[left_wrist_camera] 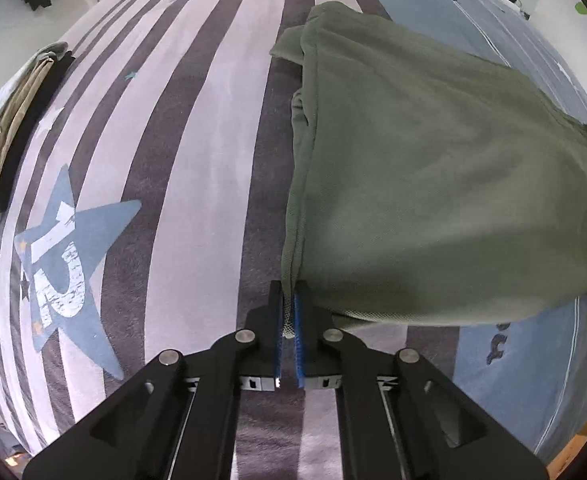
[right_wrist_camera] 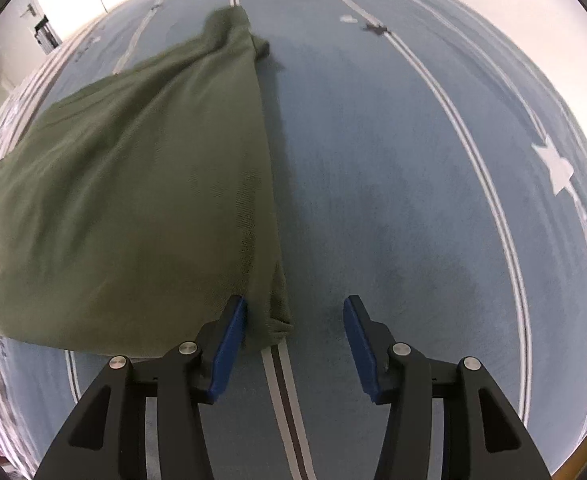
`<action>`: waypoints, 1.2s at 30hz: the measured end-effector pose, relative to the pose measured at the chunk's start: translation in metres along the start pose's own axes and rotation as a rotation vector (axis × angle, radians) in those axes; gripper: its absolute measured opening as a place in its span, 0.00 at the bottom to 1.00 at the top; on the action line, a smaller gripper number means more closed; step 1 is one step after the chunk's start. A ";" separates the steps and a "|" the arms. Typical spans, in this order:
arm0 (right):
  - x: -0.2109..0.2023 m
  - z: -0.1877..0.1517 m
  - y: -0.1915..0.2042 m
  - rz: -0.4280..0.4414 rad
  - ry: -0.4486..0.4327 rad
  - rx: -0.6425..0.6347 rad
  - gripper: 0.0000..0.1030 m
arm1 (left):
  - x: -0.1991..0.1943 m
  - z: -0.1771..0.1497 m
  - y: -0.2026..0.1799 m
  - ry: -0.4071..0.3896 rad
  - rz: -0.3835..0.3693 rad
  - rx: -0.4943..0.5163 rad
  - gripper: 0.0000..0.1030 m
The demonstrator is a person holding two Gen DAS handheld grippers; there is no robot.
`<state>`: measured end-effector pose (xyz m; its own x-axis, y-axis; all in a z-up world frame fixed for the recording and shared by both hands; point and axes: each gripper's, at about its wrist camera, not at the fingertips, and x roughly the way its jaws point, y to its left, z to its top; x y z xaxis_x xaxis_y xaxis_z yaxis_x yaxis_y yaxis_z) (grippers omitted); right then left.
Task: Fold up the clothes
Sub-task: 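Open both grippers and release the polo onto the bed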
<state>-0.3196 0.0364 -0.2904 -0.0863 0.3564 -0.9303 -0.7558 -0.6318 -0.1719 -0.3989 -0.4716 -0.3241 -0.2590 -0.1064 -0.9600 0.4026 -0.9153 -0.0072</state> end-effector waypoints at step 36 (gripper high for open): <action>-0.015 0.015 -0.011 0.027 -0.006 0.047 0.22 | -0.048 0.058 0.045 -0.071 0.062 -0.119 0.32</action>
<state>-0.3199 0.0482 -0.2701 -0.1110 0.3440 -0.9324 -0.7825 -0.6086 -0.1314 -0.4190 -0.5306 -0.2623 -0.2899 -0.1927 -0.9375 0.5197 -0.8542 0.0148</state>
